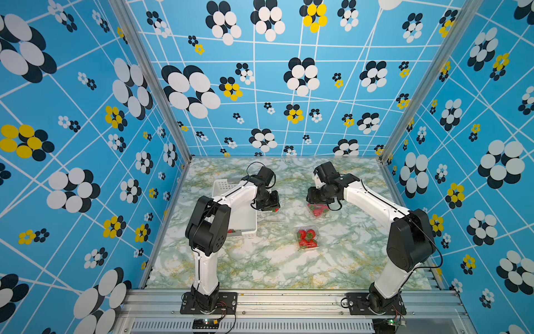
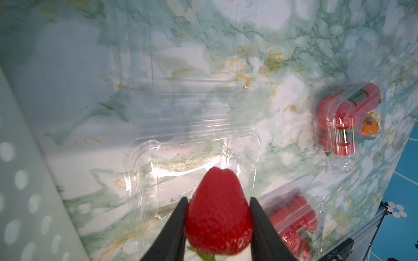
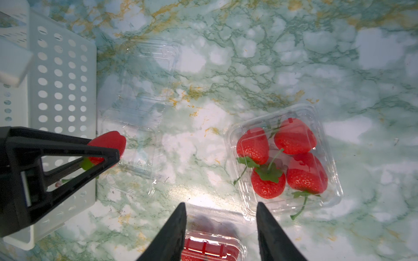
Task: Pack strawberries into containers
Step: Place the strawberry in the packing box.
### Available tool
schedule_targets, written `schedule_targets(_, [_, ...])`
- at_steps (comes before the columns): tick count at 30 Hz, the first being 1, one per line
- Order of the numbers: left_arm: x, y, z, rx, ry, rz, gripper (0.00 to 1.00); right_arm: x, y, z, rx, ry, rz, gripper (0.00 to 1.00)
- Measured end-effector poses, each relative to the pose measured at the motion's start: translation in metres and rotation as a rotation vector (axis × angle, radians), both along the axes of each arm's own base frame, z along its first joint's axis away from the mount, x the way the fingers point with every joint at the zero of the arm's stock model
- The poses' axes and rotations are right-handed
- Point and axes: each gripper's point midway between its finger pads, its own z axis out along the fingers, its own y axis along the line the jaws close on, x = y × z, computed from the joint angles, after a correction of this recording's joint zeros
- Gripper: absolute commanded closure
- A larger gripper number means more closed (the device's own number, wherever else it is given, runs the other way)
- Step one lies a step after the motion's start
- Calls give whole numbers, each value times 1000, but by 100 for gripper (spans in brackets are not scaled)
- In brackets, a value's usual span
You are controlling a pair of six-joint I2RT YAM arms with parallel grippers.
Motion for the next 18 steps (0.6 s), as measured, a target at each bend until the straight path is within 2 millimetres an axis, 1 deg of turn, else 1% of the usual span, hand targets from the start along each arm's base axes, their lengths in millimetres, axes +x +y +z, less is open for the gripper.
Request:
schedule_targets(9, [-2, 0, -24, 28, 42, -2, 68, 0, 0, 0, 6, 4, 1, 49])
schedule_targets(12, [-2, -1, -28, 30, 44, -4, 60, -1, 0, 0, 6, 5, 1, 48])
schedule_targets(13, [-1, -2, -29, 33, 42, -5, 55, -1, 0, 0, 6, 4, 1, 48])
schedule_targets(14, [-1, -2, -29, 33, 41, -7, 47, -1, -1, 0, 7, 3, 1, 48])
schedule_targets(15, [-2, -3, -29, 36, 40, -7, 45, -2, -1, -1, 7, 5, 1, 47])
schedule_targets(16, [-1, -3, -29, 38, 35, -10, 44, -3, -1, -2, 7, 8, 3, 47])
schedule_targets(18, [0, -4, -29, 40, 27, -15, 40, -4, -1, -2, 8, 9, 3, 46])
